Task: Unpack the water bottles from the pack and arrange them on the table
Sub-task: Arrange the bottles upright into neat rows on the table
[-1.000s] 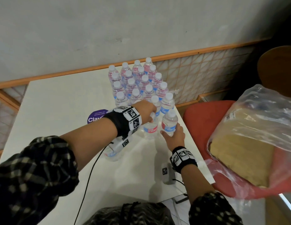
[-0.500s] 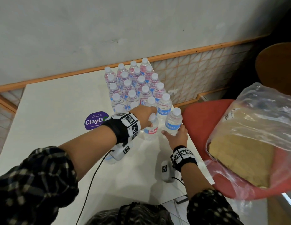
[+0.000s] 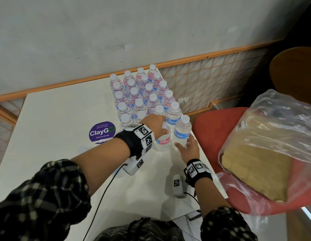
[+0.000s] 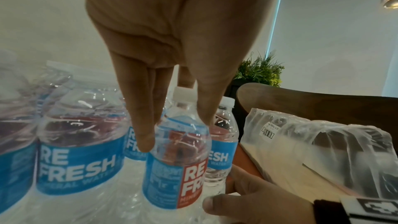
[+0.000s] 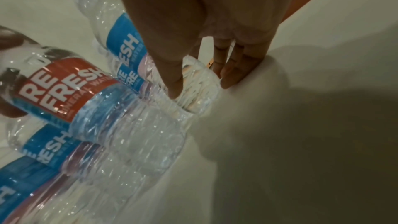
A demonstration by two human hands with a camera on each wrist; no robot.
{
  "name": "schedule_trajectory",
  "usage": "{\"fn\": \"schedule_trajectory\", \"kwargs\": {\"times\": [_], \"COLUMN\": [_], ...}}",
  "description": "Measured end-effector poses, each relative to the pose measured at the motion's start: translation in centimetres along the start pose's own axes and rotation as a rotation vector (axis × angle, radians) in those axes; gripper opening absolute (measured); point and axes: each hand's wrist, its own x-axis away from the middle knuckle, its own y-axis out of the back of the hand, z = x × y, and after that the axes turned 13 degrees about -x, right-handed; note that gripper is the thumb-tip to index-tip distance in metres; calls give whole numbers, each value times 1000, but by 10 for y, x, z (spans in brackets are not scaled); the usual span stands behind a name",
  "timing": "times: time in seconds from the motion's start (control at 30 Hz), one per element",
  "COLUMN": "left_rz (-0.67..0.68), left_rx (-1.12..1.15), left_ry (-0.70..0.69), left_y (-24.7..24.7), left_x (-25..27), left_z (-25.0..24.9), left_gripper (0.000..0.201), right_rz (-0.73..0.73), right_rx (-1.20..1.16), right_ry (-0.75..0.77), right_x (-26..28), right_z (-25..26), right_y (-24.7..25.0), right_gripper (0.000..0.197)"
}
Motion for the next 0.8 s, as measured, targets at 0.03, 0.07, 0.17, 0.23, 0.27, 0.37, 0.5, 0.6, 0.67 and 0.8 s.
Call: {"fn": "schedule_trajectory", "kwargs": {"times": [0.03, 0.07, 0.17, 0.23, 0.27, 0.37, 0.5, 0.6, 0.67, 0.8], "left_rz": [3, 0, -31, -20, -1, 28, 11, -7, -11, 26], "left_rx": [5, 16, 52, 43, 37, 57, 78, 97, 105, 53], "left_ry": [-8, -15, 24, 47, 49, 48, 59, 77, 87, 61], "left_y": [1, 1, 0, 0, 1, 4, 3, 0, -1, 4], "left_x": [0, 0, 2, 3, 2, -1, -2, -3, -4, -2], "left_z": [-1, -1, -1, -1, 0, 2, 0, -1, 1, 4], "left_gripper": [38, 38, 43, 47, 46, 44, 44, 44, 44, 46], "right_rz": [-6, -7, 19, 33, 38, 42, 53, 63, 65, 69], "right_rx": [4, 12, 28, 12, 2, -26, -22, -28, -23, -3], "right_ry": [0, 0, -14, -12, -11, -13, -7, -10, -2, 12], "right_x": [0, -1, -4, -6, -6, -5, -5, -4, -3, -3], "right_z": [0, 0, -1, -4, -6, -6, -3, -2, -1, -1], "right_y": [-1, -2, -2, 1, 2, 3, 4, 5, 6, 7], "right_gripper": [68, 69, 71, 72, 71, 67, 64, 64, 64, 64]}}
